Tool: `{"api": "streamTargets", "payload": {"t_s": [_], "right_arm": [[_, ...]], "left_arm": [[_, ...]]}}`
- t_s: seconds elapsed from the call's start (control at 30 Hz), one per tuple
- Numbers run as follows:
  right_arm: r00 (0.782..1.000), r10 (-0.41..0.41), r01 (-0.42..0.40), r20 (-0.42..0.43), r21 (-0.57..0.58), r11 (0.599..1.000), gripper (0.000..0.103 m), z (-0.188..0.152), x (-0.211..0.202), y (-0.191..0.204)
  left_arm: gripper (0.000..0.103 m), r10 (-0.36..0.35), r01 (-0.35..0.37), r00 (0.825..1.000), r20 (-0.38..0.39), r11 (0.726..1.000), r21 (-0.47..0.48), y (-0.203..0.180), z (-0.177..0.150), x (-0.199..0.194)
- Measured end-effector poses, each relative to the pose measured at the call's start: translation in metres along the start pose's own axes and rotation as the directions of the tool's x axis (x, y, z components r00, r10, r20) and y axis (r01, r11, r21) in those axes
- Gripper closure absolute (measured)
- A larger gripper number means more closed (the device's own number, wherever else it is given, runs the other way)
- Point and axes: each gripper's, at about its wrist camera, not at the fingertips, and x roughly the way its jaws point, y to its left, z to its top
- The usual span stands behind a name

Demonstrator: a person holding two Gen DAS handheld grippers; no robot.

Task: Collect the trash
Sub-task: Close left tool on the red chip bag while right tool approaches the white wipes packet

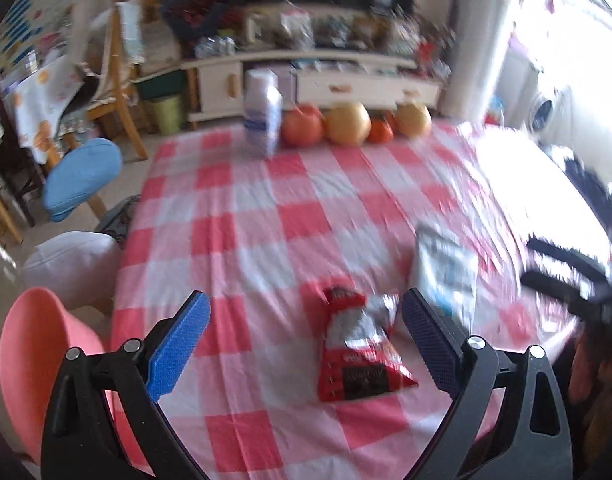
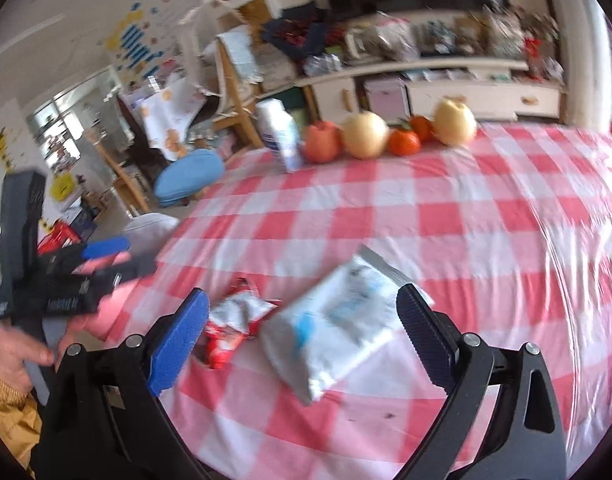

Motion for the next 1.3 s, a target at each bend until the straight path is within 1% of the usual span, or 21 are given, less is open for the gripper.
{"api": "streamTargets", "payload": {"t_s": [0.1, 0.2, 0.33, 0.43, 0.57, 0.63, 0.7, 0.77, 0.9, 1.0, 1.03, 1.13, 1.23, 1.3], "right_arm": [[0.999, -0.001, 0.003, -0.038, 0.063, 0.998, 0.008, -0.004, 0.008, -0.021], [0.997, 0.011, -0.002, -0.079, 0.110, 0.994, 0.008, -0.010, 0.017, -0.033], [0.988, 0.039, -0.017, -0.148, 0.149, 0.989, 0.008, -0.019, 0.033, -0.037], [0.983, 0.044, -0.018, -0.178, 0.149, 0.989, 0.008, -0.025, 0.043, -0.036], [0.981, 0.046, -0.022, -0.187, 0.128, 0.991, 0.008, -0.027, 0.050, -0.030], [0.982, 0.029, -0.009, -0.189, 0.106, 0.994, 0.008, -0.027, 0.054, -0.027], [0.982, 0.006, 0.009, -0.191, 0.077, 0.997, 0.008, -0.027, 0.060, -0.022], [0.982, -0.014, 0.025, -0.191, 0.054, 0.998, 0.008, -0.026, 0.065, -0.020], [0.982, -0.051, 0.055, -0.181, 0.019, 0.998, 0.008, -0.022, 0.075, -0.016], [0.983, -0.059, 0.060, -0.173, 0.003, 0.998, 0.008, -0.019, 0.084, -0.013], [0.983, -0.060, 0.061, -0.174, -0.002, 0.998, 0.008, -0.018, 0.086, -0.012], [0.981, -0.069, 0.067, -0.179, -0.021, 0.998, 0.008, -0.015, 0.096, -0.010], [0.979, -0.077, 0.071, -0.188, -0.038, 0.997, 0.008, -0.012, 0.104, -0.008], [0.978, -0.096, 0.085, -0.188, -0.069, 0.994, 0.008, -0.010, 0.108, -0.004]], "left_arm": [[0.008, -0.016, 0.018, 0.998, -0.068, 0.999, 0.043, -0.010, -0.007, 0.014], [0.008, -0.029, 0.041, 0.991, -0.134, 0.996, 0.083, -0.023, -0.014, 0.030], [0.008, -0.004, 0.033, 0.982, -0.188, 0.988, 0.151, -0.037, -0.020, 0.045], [0.008, 0.009, 0.034, 0.971, -0.239, 0.984, 0.174, -0.043, -0.026, 0.059], [0.008, 0.026, 0.032, 0.959, -0.281, 0.980, 0.197, -0.048, -0.031, 0.072], [0.008, 0.037, 0.025, 0.953, -0.301, 0.980, 0.199, -0.048, -0.034, 0.078], [0.008, 0.033, 0.027, 0.949, -0.315, 0.983, 0.183, -0.046, -0.034, 0.083], [0.008, 0.021, 0.029, 0.945, -0.327, 0.989, 0.147, -0.043, -0.034, 0.086], [0.008, 0.011, 0.025, 0.945, -0.326, 0.994, 0.104, -0.037, -0.031, 0.089], [0.008, 0.010, 0.015, 0.946, -0.325, 0.997, 0.074, -0.034, -0.028, 0.091], [0.009, 0.013, 0.010, 0.946, -0.325, 0.997, 0.070, -0.034, -0.028, 0.092], [0.019, 0.009, 0.011, 0.948, -0.319, 0.998, 0.060, -0.033, -0.026, 0.094], [0.022, 0.011, 0.007, 0.950, -0.312, 0.998, 0.055, -0.034, -0.024, 0.095], [0.025, 0.009, 0.008, 0.952, -0.306, 0.998, 0.055, -0.035, -0.023, 0.094]]}}
